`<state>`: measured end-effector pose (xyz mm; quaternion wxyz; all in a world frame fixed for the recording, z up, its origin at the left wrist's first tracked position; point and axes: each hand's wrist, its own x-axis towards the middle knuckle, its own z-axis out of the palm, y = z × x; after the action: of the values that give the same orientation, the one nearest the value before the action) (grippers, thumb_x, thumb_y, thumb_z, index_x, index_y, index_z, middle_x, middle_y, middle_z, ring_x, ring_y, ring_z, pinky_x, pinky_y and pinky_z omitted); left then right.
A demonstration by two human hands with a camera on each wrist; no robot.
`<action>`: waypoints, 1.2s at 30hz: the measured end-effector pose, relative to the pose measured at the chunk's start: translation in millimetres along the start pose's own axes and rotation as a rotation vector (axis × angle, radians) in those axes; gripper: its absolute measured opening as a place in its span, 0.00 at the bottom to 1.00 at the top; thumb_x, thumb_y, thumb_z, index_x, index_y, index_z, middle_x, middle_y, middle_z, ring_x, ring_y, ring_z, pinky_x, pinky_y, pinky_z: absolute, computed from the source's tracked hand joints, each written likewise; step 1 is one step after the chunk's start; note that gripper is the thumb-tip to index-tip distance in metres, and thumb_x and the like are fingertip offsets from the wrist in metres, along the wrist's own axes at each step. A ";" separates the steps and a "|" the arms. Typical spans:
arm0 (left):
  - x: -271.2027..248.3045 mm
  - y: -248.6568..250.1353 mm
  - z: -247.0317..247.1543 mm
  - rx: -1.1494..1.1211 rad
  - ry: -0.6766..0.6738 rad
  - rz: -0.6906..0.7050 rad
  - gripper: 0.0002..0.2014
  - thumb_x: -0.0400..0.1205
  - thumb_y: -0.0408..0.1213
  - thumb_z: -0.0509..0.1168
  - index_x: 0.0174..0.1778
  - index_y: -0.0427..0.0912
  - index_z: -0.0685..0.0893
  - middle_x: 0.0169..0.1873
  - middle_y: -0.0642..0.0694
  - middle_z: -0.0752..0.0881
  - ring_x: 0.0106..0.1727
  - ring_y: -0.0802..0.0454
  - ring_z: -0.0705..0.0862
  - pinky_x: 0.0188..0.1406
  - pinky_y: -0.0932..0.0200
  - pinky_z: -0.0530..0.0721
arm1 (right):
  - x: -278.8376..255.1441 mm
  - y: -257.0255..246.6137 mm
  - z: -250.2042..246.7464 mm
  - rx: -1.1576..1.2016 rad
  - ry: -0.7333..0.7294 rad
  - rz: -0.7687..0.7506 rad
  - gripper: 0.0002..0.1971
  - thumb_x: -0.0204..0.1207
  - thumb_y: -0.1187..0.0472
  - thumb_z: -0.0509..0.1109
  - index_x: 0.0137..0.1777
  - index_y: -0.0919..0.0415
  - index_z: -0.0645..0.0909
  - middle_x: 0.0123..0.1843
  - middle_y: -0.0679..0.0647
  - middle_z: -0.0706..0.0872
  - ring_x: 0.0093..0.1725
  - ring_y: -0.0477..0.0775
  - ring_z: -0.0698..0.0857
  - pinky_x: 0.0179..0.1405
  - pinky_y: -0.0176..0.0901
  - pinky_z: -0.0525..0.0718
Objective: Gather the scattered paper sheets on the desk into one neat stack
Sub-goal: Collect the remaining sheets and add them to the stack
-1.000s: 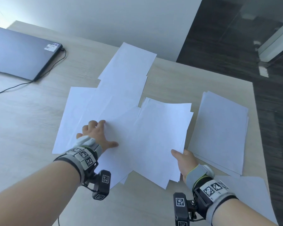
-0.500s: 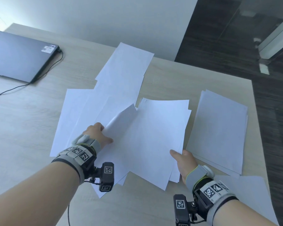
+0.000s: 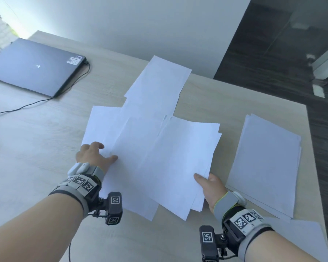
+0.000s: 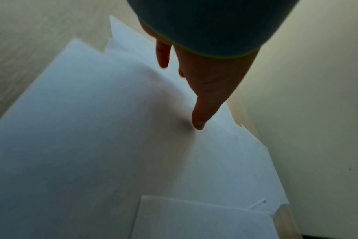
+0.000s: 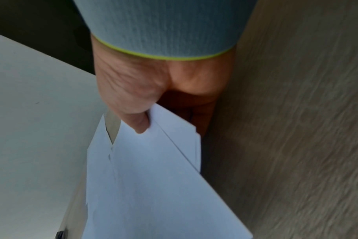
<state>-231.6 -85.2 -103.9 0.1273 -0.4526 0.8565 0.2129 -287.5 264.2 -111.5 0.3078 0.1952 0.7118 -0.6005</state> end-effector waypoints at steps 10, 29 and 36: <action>5.0 -14.8 -17.5 0.170 -0.093 -0.132 0.60 0.62 0.69 0.78 0.85 0.62 0.52 0.79 0.42 0.64 0.76 0.33 0.71 0.64 0.33 0.80 | 4.5 -10.4 37.6 0.074 -0.032 0.077 0.06 0.85 0.65 0.68 0.49 0.59 0.87 0.47 0.53 0.93 0.47 0.57 0.91 0.48 0.49 0.87; -2.3 -6.6 -4.8 -0.068 -0.152 -0.254 0.52 0.71 0.50 0.81 0.85 0.54 0.56 0.77 0.41 0.63 0.51 0.35 0.79 0.49 0.40 0.80 | 3.9 0.0 48.1 0.061 0.001 0.071 0.06 0.84 0.64 0.69 0.52 0.60 0.88 0.49 0.57 0.94 0.50 0.62 0.92 0.55 0.57 0.88; 1.6 14.2 5.4 -0.096 -0.128 -0.334 0.27 0.75 0.33 0.77 0.63 0.41 0.67 0.44 0.38 0.75 0.42 0.41 0.81 0.35 0.53 0.75 | 6.2 5.0 50.0 0.045 0.016 0.057 0.06 0.84 0.64 0.69 0.51 0.61 0.88 0.48 0.58 0.93 0.48 0.63 0.91 0.53 0.57 0.89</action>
<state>-244.1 -76.6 -105.8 0.1932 -0.5795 0.7485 0.2580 -278.6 215.9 -123.7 0.3149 0.2271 0.6947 -0.6056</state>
